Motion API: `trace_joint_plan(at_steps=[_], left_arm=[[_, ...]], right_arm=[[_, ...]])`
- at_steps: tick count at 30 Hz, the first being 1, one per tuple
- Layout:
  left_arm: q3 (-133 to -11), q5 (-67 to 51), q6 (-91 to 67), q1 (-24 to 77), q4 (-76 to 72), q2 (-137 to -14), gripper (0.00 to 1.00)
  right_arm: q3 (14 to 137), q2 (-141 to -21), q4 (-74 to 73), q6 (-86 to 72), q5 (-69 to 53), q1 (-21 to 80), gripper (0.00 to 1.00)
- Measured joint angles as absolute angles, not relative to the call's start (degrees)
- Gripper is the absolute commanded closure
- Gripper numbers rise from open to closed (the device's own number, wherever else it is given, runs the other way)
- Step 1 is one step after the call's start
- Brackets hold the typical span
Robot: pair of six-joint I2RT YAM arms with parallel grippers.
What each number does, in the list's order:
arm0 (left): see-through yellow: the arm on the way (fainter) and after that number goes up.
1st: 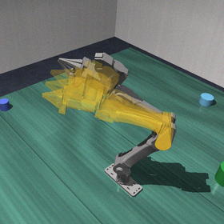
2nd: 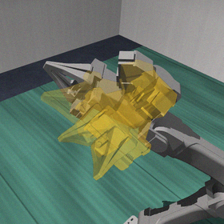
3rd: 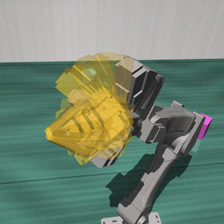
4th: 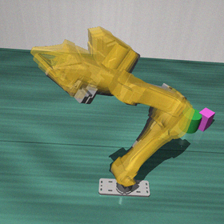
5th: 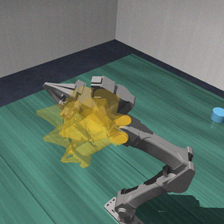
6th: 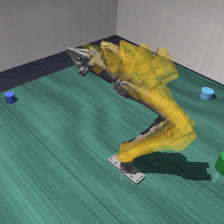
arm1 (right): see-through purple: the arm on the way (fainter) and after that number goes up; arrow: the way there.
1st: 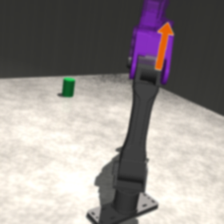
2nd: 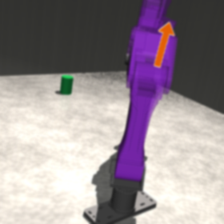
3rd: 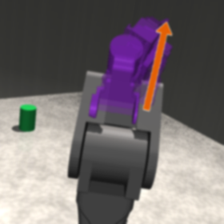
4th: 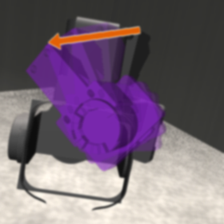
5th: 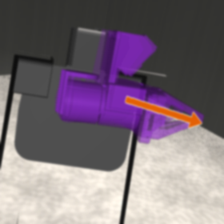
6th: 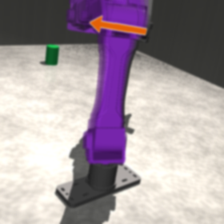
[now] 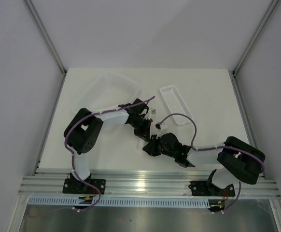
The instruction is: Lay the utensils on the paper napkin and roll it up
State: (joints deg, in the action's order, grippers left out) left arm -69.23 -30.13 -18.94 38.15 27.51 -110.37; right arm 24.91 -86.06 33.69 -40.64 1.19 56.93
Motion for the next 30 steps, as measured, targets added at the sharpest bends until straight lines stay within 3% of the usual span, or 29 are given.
trace_joint_plan(at_steps=[11, 19, 25, 30], left_arm=[[-69.23, -29.54, -18.79, 38.15, 27.51, -110.37, 0.98], [-69.23, -29.52, -18.13, 38.17, 27.53, -110.37, 0.98], [-69.21, -28.4, -17.32, 38.7, 27.51, -109.95, 0.98], [-69.12, -26.87, -16.29, 39.77, 27.49, -109.3, 0.98]], right_arm=[[20.53, -75.61, 23.94, -41.93, 4.32, 55.59, 0.82], [14.55, -74.19, 26.09, -46.57, 3.7, 44.23, 0.77], [19.05, -80.42, 28.34, -46.98, 0.8, 36.07, 0.7], [24.88, -89.78, 32.71, -47.68, -2.42, 34.7, 0.58]])
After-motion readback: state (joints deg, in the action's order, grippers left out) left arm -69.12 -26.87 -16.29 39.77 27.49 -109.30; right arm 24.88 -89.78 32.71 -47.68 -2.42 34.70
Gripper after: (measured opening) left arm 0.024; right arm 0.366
